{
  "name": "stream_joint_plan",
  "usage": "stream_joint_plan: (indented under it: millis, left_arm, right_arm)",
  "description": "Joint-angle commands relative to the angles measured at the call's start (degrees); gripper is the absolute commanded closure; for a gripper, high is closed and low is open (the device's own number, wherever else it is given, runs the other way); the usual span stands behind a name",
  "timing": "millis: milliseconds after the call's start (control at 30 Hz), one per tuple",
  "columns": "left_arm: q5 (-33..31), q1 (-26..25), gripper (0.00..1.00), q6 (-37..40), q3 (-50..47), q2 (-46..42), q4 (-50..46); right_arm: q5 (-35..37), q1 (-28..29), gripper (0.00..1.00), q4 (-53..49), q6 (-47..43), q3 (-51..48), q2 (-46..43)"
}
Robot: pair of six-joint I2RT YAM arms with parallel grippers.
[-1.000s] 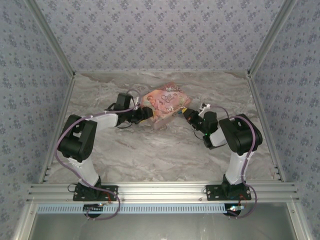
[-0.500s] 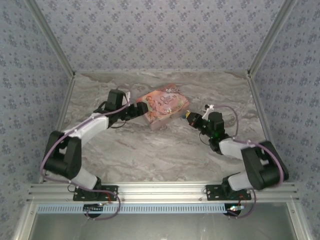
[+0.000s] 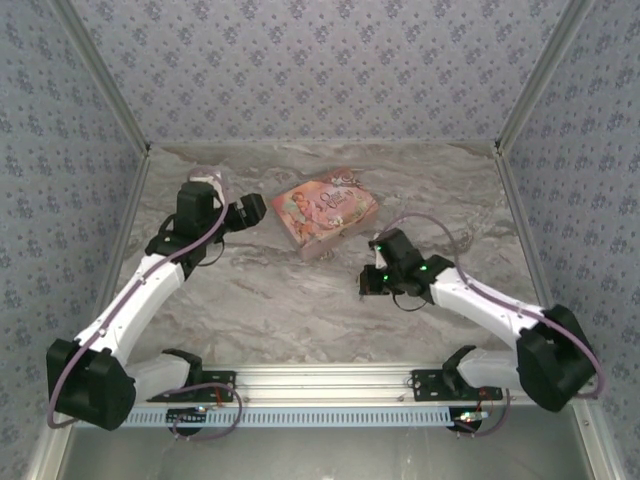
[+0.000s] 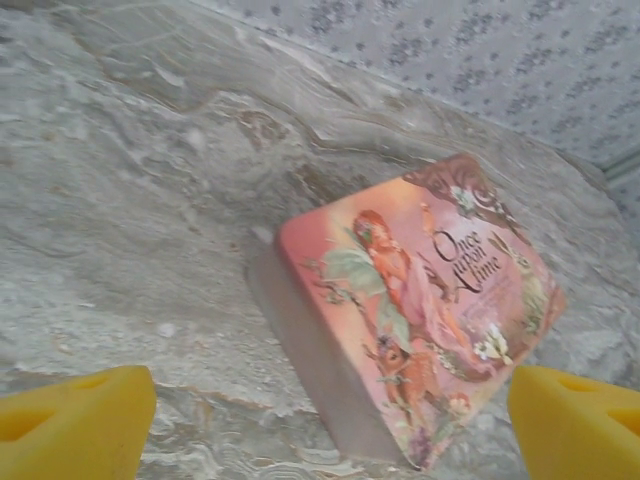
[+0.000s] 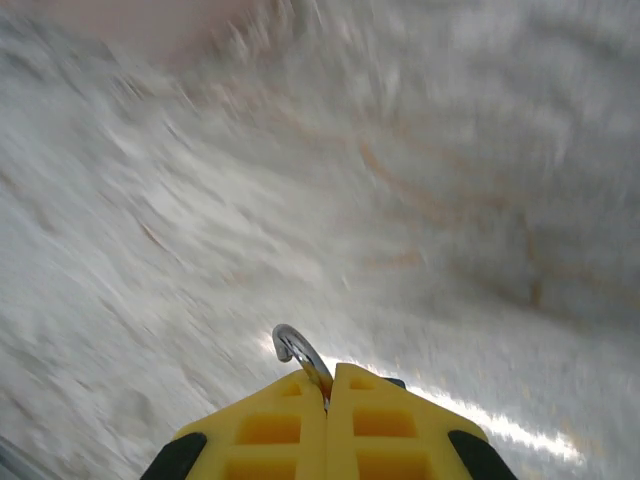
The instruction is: Unlock a padlock with a key
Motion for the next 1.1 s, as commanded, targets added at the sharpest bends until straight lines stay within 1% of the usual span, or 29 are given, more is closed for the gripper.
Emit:
stream_joint_plan:
  millis: [0,100,133,233,300,367,467,533,633,700,733,800,867,900,967,1067]
  left_arm:
    - [-3.90,0.53,0.09,1.93,-0.60,-1.63,-3.05]
    - [-3.81,0.62,0.08,2.24,-0.64,-1.99,-3.80]
    - [-3.81,0.62,0.08,2.41,-0.60,-2.07,-4.16]
    - [-3.81,0.87,0.08,2.95,-0.56,-2.63,-5.18]
    - [-4.02,1.35,0.07,3.32,-0.72,-3.50,-5.55]
    - [-4.37,1.96,0.07,3.51,-0.82,-4.59,-5.99]
    - [-6.29,2.93,0.06,3.91,-1.52,-6.92,-6.10]
    - [-9.26,3.16,0.06,4.29,-2.56,-8.91,-5.85]
    - [-15.87,3.25,0.04,5.64,-5.23,-12.44,-4.12]
    - [-21.67,3.35,0.01,7.96,-8.93,-14.97,-0.61]
    - [-25.00,3.30,0.00,8.08,-11.20,-15.91,1.73]
    - [-31.42,3.41,0.01,9.37,-17.00,-17.58,7.51]
    - [-34.86,3.73,0.01,12.86,-22.89,-19.21,14.60]
    - [-35.70,4.09,0.01,14.38,-25.51,-19.67,18.15]
    - [-35.71,5.90,0.01,14.55,-28.06,-19.71,21.09]
    - [-33.61,9.66,0.00,14.74,-28.39,-17.62,20.71]
  right_arm:
    - [3.16,2.75,1.00,-10.00,-0.74,2.05,5.40]
    - [2.65,3.50,1.00,-7.05,0.26,2.36,8.39]
    - [2.53,3.66,0.97,-6.38,0.42,2.60,8.99]
    - [3.57,3.72,0.78,-5.93,0.23,3.37,8.70]
    - [5.39,3.73,0.64,-6.26,-0.53,3.67,6.34]
    - [7.60,3.37,0.52,-6.68,-1.15,3.62,2.91]
    - [11.43,1.16,0.40,-6.87,-2.45,3.07,-3.65]
    - [14.80,-0.83,0.32,-6.86,-2.93,2.81,-7.95]
    - [21.71,-4.07,0.12,-6.20,-5.62,1.47,-14.88]
    - [26.31,-6.86,0.01,-2.79,-8.30,-1.05,-19.31]
    - [27.50,-8.48,0.00,-0.69,-10.32,-2.77,-20.84]
    - [28.62,-11.80,0.00,6.09,-17.11,-7.09,-23.66]
    - [30.06,-15.08,0.00,16.07,-24.55,-12.89,-25.14]
    - [29.72,-16.66,0.00,21.31,-27.81,-15.39,-24.92]
    - [28.37,-20.43,0.00,28.89,-30.07,-18.37,-22.54]
    - [24.33,-26.90,0.00,33.95,-30.99,-17.37,-16.29]
